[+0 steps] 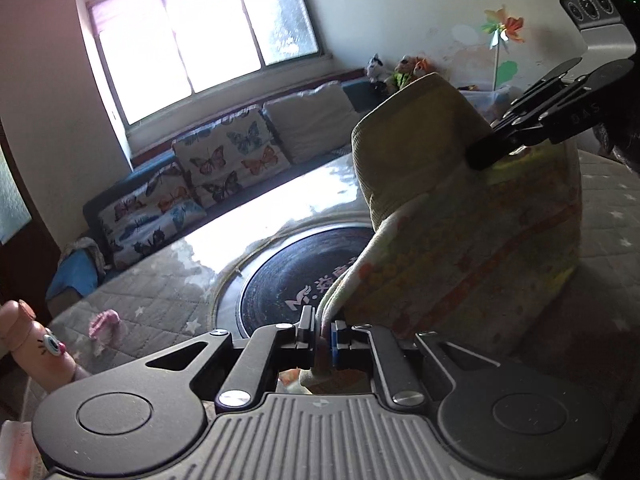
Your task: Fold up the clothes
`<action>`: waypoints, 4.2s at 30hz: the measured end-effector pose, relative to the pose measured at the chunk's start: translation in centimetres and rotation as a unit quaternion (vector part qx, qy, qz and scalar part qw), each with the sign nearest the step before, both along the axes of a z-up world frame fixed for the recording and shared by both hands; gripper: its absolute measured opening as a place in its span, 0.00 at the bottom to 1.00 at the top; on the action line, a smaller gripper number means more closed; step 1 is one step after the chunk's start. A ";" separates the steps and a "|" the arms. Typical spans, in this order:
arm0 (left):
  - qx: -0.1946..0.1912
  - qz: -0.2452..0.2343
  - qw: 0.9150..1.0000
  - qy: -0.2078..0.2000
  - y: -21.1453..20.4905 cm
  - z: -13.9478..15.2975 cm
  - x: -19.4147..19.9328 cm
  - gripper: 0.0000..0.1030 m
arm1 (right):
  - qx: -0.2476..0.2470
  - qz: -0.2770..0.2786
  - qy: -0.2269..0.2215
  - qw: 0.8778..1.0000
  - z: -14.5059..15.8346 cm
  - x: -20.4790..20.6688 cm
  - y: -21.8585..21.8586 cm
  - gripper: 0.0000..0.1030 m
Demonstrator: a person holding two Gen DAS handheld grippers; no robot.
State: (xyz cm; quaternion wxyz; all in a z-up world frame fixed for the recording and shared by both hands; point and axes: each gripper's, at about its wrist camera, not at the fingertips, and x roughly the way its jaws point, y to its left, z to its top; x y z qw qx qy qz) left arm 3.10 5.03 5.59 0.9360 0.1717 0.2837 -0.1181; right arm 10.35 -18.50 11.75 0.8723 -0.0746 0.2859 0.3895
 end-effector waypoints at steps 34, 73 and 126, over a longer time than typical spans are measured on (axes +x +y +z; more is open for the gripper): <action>-0.052 0.098 0.992 0.061 0.3 -3.1 7.8 0.30 | 0.026 -0.144 0.072 0.987 -9.3 5.3 -2.3 0.24; -0.107 0.125 0.985 0.061 0.5 -3.8 3.4 1.00 | -0.062 -0.028 0.002 0.998 -10.0 -2.0 5.1 0.43; -0.114 0.168 0.977 0.070 2.1 -4.4 1.6 1.00 | 0.013 -0.139 0.036 0.990 -10.0 -5.1 -4.0 0.83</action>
